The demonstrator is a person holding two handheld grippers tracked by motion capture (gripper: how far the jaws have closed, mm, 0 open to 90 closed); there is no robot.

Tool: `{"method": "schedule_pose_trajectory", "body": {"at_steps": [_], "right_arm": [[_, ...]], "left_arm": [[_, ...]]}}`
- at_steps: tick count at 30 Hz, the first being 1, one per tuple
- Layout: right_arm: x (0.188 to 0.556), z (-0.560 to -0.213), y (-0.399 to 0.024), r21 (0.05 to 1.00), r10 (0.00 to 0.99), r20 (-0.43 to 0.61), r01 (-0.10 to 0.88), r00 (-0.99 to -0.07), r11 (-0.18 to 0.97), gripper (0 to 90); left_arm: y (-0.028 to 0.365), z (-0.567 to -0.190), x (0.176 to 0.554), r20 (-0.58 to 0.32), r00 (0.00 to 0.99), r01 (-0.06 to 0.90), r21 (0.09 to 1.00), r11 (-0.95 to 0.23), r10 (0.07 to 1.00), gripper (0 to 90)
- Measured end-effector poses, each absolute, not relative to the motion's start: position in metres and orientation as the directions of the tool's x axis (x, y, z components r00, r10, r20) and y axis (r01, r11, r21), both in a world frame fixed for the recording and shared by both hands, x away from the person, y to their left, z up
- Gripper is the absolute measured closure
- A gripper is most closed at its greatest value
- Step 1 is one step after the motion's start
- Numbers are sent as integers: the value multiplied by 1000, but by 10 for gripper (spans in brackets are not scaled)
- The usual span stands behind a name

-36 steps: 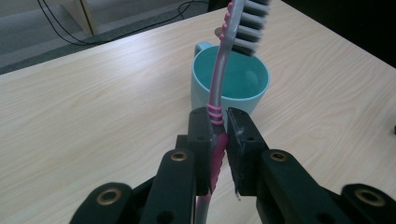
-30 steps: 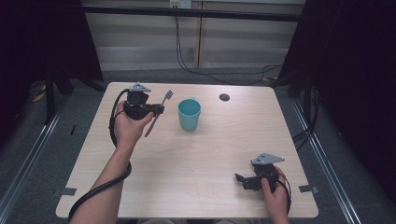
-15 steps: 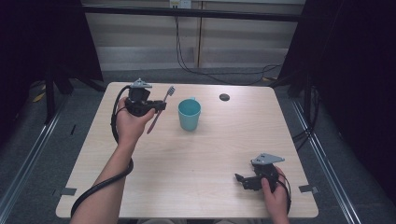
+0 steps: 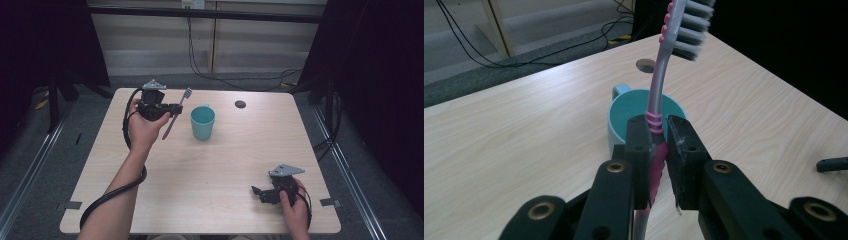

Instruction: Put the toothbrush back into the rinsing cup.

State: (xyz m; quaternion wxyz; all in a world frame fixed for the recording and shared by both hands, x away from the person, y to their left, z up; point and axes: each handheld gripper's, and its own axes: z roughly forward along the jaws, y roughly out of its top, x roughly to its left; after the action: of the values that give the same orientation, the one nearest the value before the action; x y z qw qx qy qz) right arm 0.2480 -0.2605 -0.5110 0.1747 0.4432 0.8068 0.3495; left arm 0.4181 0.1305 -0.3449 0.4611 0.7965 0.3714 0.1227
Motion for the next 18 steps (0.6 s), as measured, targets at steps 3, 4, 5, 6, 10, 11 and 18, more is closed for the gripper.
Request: {"method": "schedule_pose_trajectory", "body": {"at_steps": [3,4,5,6,10,11,18], "right_arm": [[248,-511,-261,720,837,27,591,-547,364,122],[248,-511,-261,719,837,27,592,-547,363,121],[248,-511,-261,720,837,27,592,-547,363,121],[248,-511,-261,720,837,27,592,-547,363,121],[248,-511,-261,720,837,27,592,-547,363,121],[248,-511,-260,720,837,29,592,-546,361,121],[248,-511,-260,720,837,28,593,-546,362,121]], "left_arm": [[129,-343,419,-155,694,477,830,-287,704,807],[129,-343,420,-152,692,475,832,-287,705,807],[128,-342,420,-154,692,474,834,-282,705,807],[128,-342,421,-158,691,476,834,-280,706,807],[126,-341,422,-154,692,464,843,-271,706,807],[126,-341,423,-152,690,465,842,-273,708,807],[123,-336,425,-159,695,454,853,-257,701,807]]}}
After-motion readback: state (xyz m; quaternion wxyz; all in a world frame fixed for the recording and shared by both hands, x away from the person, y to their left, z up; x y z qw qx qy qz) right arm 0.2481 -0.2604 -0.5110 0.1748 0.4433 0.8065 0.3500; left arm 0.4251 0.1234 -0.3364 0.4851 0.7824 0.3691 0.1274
